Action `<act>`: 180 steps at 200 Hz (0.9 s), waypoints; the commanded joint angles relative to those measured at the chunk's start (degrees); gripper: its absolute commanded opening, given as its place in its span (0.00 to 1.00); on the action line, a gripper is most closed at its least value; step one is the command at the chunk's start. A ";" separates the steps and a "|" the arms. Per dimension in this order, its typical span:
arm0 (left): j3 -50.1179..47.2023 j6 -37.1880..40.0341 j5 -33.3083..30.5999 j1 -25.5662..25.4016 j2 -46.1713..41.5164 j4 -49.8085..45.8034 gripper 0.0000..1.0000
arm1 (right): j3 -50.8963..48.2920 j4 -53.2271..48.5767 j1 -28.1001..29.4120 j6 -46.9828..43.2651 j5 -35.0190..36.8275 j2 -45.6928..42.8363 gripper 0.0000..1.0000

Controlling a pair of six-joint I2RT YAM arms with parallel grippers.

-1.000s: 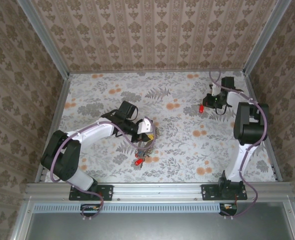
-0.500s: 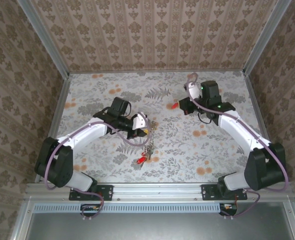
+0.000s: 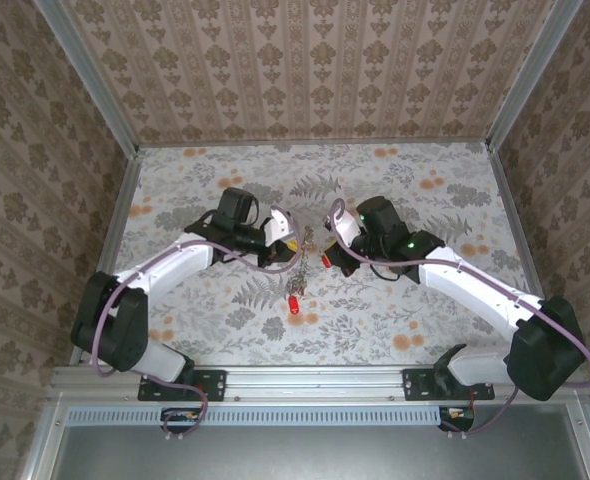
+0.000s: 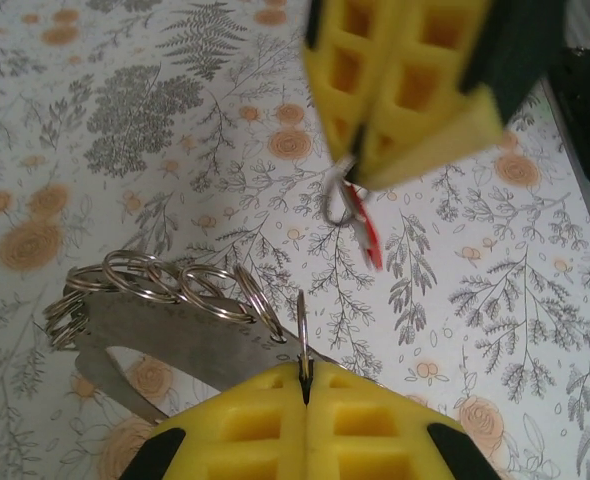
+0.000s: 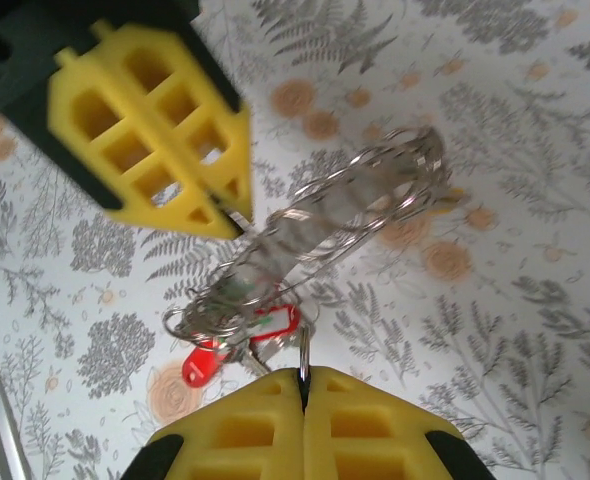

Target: Put the keys on the keyring

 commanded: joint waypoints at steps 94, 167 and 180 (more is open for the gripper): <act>4.61 -13.78 3.33 -3.40 5.86 1.58 0.00 | 0.19 4.88 0.96 1.76 -3.45 4.60 0.00; 5.22 -14.47 1.53 -3.47 7.26 0.24 0.00 | -0.44 6.62 -1.85 3.61 -5.33 3.55 0.00; 5.12 -14.30 1.21 -3.48 7.28 0.12 0.00 | -0.39 6.73 -2.12 3.64 -5.38 3.59 0.00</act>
